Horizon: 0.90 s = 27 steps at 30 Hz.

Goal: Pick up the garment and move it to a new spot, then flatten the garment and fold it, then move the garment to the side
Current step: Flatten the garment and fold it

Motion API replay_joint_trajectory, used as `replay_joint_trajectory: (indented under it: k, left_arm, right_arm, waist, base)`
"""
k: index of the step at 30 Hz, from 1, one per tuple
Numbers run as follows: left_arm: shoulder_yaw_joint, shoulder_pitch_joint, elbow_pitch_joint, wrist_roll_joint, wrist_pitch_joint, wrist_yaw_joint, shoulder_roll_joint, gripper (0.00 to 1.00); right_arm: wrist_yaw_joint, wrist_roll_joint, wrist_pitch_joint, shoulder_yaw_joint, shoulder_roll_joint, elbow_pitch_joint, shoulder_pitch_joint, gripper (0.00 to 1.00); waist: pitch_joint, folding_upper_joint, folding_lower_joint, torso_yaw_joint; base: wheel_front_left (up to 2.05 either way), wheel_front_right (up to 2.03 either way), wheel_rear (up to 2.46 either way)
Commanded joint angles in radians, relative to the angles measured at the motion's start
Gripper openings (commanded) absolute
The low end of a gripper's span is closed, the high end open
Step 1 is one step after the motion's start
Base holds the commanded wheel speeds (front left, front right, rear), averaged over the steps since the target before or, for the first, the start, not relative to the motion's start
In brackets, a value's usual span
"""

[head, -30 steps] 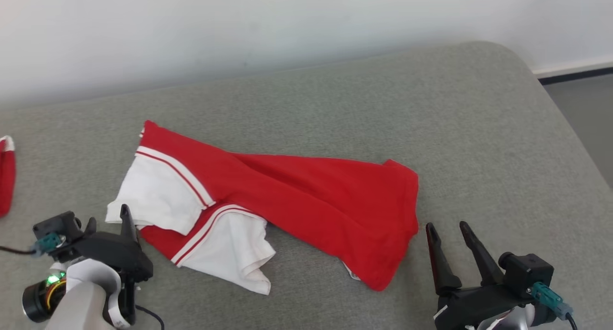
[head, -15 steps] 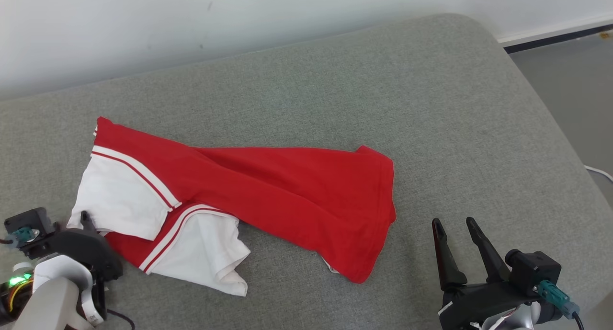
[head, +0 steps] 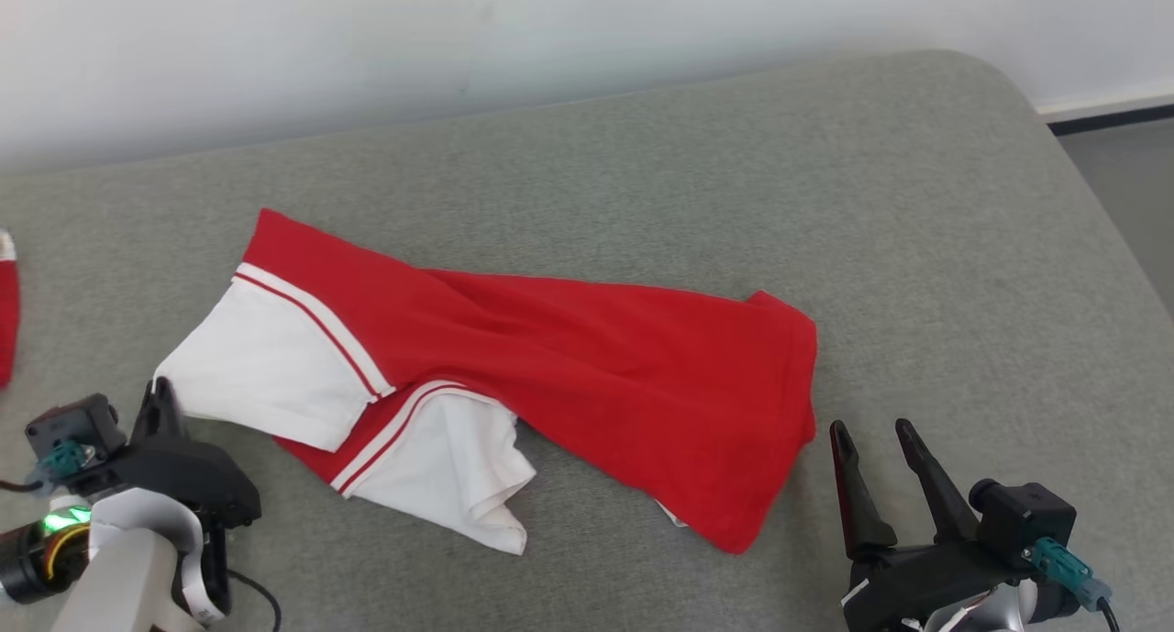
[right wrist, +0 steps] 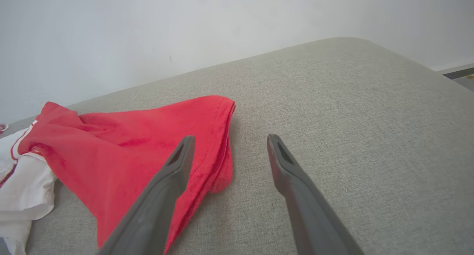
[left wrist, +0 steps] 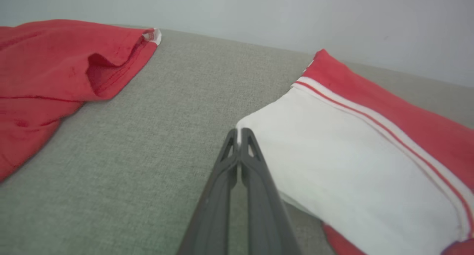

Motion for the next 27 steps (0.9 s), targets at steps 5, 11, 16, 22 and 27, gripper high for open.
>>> replay_joint_trajectory:
  k: [5,11,16,22,27]
  left_arm:
    - [0.023,0.103,-0.115,-0.026,-0.040,0.006,-0.024,0.00]
    - [0.034,0.271,-0.295,-0.029,-0.051,0.036,-0.035,0.00]
    - [0.027,0.456,-0.496,-0.034,-0.034,0.089,-0.053,0.00]
    - [0.006,0.583,-0.642,-0.032,0.004,0.150,-0.077,0.00]
    - [-0.008,0.610,-0.681,-0.022,0.016,0.175,-0.086,1.00]
  right_arm:
    - [0.003,0.001,0.005,0.000,-0.001,-0.005,0.021,1.00]
    - [0.003,-0.007,0.010,-0.022,0.000,-0.013,0.032,1.00]
    - [0.003,-0.016,0.032,-0.046,0.000,-0.022,0.036,1.00]
    - [0.003,-0.015,0.082,-0.046,-0.001,-0.021,0.036,1.00]
    - [0.003,-0.009,0.166,-0.051,-0.001,-0.004,0.036,1.00]
  waist:
    - [-0.037,0.0000,-0.0001,0.085]
    - [-0.037,0.0000,-0.0001,0.131]
    - [-0.037,0.0000,-0.0001,0.173]
    - [-0.041,0.0000,-0.0001,0.201]
    - [-0.039,0.0000,-0.0001,0.213]
  base:
    - [0.00,0.00,0.00]
    - [0.00,0.00,0.00]
    - [0.00,0.00,0.00]
    - [0.00,0.00,0.00]
    - [0.00,0.00,0.00]
